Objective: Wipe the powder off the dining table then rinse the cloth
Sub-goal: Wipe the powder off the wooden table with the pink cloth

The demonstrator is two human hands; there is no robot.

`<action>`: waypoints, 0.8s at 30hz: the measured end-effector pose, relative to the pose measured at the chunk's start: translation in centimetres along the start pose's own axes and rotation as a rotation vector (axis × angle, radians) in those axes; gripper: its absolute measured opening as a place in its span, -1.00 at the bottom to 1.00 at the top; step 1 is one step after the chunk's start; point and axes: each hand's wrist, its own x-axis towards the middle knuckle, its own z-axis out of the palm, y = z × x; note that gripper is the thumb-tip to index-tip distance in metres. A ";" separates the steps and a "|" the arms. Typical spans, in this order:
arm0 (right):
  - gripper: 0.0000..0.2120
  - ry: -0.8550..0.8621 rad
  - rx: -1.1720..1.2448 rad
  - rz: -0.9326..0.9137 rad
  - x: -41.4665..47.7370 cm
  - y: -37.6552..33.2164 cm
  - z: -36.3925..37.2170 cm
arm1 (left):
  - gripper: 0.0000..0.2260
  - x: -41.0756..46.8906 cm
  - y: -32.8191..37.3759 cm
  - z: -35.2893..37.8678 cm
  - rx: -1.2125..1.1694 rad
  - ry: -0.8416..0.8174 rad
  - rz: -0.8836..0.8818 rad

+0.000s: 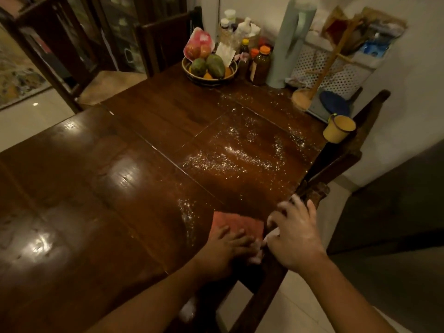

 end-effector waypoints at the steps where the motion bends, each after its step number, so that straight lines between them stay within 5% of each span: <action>1: -0.66 0.053 0.074 0.019 0.6 0.6 0.0 | -0.46 -1.7 -1.1 0.7 -0.002 0.004 0.033; 7: -0.60 0.110 0.036 0.036 3.5 2.1 -1.0 | -0.41 -4.7 -3.3 0.7 -0.022 0.098 -0.142; 15: -0.59 0.056 -0.060 0.036 3.6 2.0 -1.2 | -0.49 10.7 -3.6 -4.2 -0.091 0.194 -0.424; 19: -0.56 0.020 -0.092 0.065 3.8 1.8 -1.3 | -0.54 12.3 -3.2 -3.6 -0.099 0.036 -0.203; 24: -0.62 0.014 -0.074 0.073 3.8 1.8 -1.3 | -0.52 1.3 -4.6 -1.8 -0.157 0.062 0.031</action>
